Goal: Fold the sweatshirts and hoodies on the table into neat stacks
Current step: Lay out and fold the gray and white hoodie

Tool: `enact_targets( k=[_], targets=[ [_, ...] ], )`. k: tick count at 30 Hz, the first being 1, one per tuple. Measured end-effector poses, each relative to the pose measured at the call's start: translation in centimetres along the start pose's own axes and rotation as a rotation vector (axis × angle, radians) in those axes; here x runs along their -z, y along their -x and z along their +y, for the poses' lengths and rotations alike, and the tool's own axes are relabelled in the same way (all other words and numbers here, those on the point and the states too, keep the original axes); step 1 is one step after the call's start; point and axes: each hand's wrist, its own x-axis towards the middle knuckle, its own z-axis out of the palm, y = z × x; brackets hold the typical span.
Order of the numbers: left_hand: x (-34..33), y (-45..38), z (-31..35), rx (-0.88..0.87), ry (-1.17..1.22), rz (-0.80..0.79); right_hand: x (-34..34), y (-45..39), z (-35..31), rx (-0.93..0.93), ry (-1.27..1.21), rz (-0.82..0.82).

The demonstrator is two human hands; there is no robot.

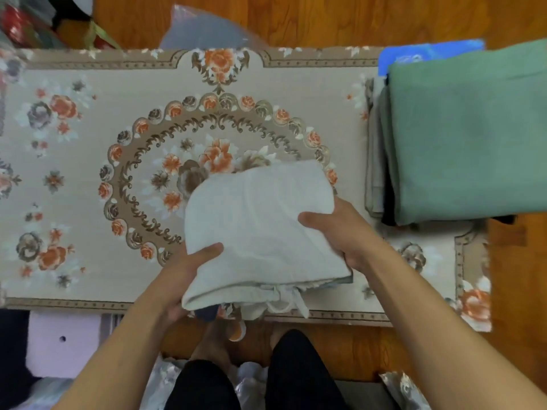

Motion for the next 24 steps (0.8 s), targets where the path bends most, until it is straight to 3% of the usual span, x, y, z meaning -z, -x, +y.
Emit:
enact_targets(
  k=[3,9,12,15,19,22,24],
  targets=[
    [-4.4,2.6,3.1,-0.133,-0.05,-0.094,3.8,4.1,-3.7,0.12,0.035,0.083],
    [-18.3,3.8,8.6,-0.418,-0.132,-0.257,15.5,11.0,-10.7,0.419,0.103,0.44],
    [-25.9,1.9,8.1,-0.419,-0.058,-0.285,21.9,11.9,-12.6,0.498,0.134,0.599],
    [-31.3,-2.5,5.1,-0.337,-0.165,-0.284,27.4,8.5,-10.5,0.32,0.282,0.71],
    [-32.9,-7.1,2.4,-0.145,-0.477,-0.248,30.6,3.6,-6.0,0.054,0.417,0.77],
    [-33.4,-7.5,2.4,-0.175,-0.513,-0.176,31.2,2.6,-5.9,0.06,0.443,0.853],
    [-33.8,-6.5,2.9,-0.388,-0.652,-0.028,31.2,2.3,-6.6,0.063,0.552,0.968]
  ],
)
